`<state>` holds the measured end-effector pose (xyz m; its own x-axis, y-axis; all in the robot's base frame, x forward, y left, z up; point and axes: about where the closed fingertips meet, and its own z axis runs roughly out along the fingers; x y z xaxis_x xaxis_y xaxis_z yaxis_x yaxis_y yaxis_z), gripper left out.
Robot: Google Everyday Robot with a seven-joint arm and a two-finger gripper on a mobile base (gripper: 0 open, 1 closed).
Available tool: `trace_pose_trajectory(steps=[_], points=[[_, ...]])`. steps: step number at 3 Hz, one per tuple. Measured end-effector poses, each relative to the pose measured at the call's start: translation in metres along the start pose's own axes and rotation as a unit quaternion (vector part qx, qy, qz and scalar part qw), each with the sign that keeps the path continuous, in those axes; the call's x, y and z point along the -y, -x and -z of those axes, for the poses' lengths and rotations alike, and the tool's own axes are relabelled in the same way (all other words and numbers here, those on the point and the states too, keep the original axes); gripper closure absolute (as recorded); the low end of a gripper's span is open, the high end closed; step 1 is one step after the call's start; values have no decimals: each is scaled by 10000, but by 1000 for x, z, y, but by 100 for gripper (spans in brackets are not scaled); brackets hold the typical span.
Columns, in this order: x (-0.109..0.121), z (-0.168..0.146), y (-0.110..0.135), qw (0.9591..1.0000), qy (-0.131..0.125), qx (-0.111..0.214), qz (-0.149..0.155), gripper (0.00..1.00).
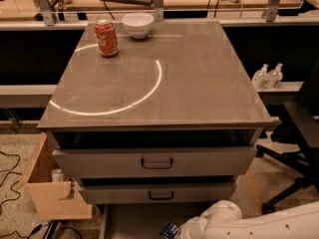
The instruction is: Pick rxbar blueberry from bottom drawer and place on counter
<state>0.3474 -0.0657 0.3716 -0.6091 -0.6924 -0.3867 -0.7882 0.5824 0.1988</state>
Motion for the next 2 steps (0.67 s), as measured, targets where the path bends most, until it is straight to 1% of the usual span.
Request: trace_pose_trajectory(steps=[1,2], points=[[-27,33,10,9995,25,189,261,100],[-44,71,29,9974,-79,552,450,100]])
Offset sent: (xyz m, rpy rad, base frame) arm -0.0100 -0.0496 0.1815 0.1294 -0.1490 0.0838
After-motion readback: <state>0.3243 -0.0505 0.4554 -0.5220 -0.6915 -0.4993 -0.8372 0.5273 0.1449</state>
